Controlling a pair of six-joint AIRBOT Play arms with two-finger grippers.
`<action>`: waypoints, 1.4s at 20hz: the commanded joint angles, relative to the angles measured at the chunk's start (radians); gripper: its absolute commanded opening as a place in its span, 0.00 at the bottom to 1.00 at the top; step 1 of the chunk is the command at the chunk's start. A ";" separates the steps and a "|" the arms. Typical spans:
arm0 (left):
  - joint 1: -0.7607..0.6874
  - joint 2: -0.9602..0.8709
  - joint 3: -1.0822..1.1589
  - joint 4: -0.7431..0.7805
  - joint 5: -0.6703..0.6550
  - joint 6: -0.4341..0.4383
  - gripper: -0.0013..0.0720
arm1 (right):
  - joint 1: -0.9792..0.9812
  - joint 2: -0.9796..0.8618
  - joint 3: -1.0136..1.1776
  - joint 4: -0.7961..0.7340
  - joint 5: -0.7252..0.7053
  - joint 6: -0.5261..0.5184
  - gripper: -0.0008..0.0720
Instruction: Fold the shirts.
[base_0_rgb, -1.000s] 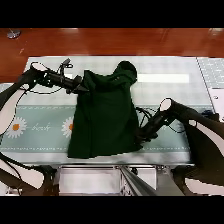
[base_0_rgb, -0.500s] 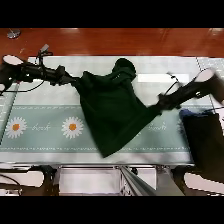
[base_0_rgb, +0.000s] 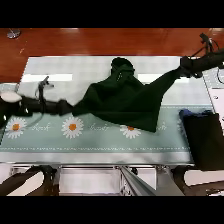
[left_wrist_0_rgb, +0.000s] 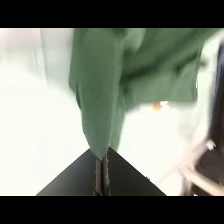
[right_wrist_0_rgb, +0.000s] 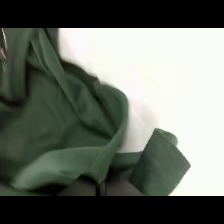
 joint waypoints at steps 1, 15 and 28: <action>-0.063 0.109 -0.261 -0.087 0.006 0.006 0.06 | 0.053 -0.155 0.140 0.033 -0.012 0.078 0.04; 0.068 0.068 -0.040 0.164 -0.071 -0.136 0.97 | -0.217 0.182 -0.330 -0.187 0.130 0.053 0.86; -0.243 -0.138 -0.024 -0.017 0.057 -0.002 0.06 | 0.047 0.356 -0.940 -0.079 -0.068 0.026 0.86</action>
